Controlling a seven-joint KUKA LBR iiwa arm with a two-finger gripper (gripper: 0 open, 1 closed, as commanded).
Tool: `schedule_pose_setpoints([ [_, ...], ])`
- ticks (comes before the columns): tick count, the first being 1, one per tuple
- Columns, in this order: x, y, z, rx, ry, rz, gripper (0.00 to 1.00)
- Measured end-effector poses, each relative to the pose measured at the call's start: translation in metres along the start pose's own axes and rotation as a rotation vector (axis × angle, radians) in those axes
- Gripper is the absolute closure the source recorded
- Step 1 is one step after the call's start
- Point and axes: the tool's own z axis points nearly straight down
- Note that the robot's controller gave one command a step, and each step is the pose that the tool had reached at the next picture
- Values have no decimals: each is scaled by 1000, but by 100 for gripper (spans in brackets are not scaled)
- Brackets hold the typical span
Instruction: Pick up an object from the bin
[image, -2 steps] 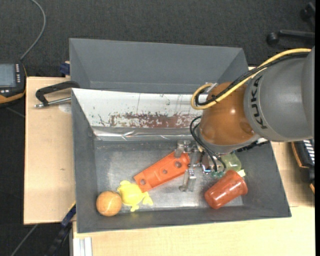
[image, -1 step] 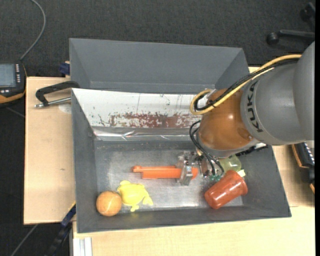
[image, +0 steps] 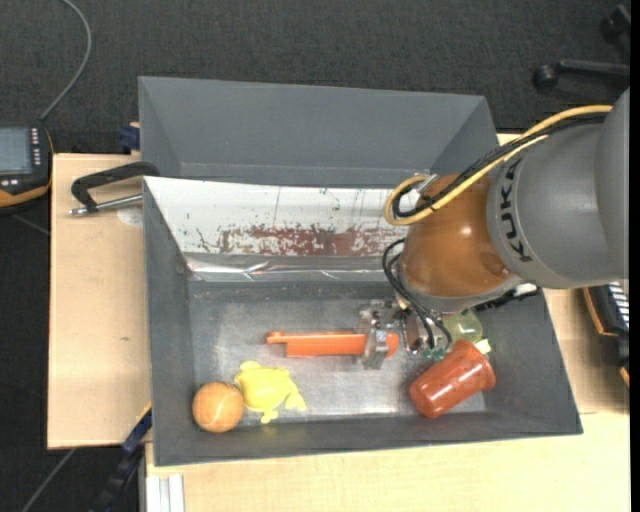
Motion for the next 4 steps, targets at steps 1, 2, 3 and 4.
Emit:
schedule_pose_setpoints([
  [1,9,0,-57,0,4,16,100],
  [2,-6,0,-67,-2,-19,21,100],
  [3,5,4,-77,0,11,11,100],
  [4,-10,2,-57,-3,-22,17,100],
])
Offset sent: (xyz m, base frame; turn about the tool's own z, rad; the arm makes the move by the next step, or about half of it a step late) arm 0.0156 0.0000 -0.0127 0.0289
